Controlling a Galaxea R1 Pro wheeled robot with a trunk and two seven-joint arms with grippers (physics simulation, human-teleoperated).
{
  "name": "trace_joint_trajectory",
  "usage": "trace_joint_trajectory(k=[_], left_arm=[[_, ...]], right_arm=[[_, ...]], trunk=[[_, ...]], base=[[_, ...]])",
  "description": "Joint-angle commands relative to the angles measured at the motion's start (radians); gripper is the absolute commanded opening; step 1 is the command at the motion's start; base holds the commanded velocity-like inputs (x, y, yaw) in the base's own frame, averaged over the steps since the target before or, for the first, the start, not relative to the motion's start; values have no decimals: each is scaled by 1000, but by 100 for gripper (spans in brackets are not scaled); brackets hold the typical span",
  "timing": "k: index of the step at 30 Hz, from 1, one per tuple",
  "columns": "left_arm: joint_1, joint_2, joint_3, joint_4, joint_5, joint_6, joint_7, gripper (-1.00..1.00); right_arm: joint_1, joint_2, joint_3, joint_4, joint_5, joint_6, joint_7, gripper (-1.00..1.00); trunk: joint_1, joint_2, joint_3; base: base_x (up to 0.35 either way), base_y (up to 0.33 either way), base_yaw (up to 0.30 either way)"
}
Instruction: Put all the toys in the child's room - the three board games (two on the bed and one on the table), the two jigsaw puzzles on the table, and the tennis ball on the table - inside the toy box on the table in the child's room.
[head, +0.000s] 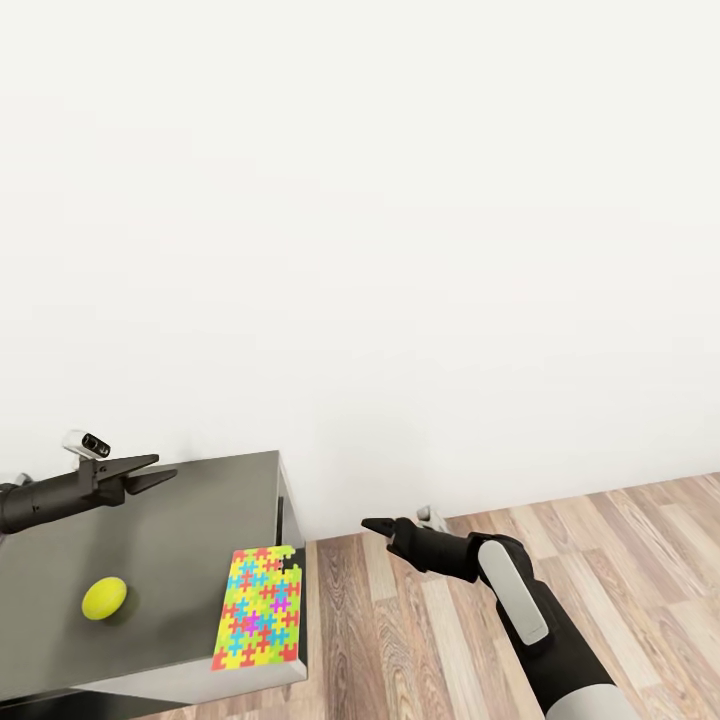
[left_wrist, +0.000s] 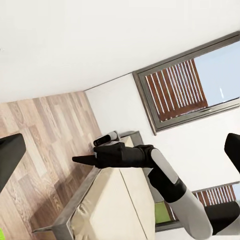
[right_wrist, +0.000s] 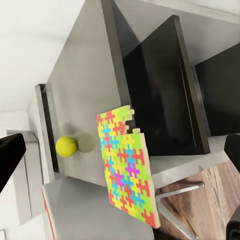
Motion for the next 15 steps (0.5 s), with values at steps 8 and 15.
trace_joint_trajectory(k=[8,15], left_arm=[[-1,0,-1,-1,1,11,-3,100],[-1,0,-1,-5,1,11,-3,100]], right_arm=[[1,2,2,0,10,2,10,100],[5,2,3,-8,12,2,11,100]], trunk=[[31,-58,-18],[50,-93,-23]], base=[[0,0,0],[0,0,0]])
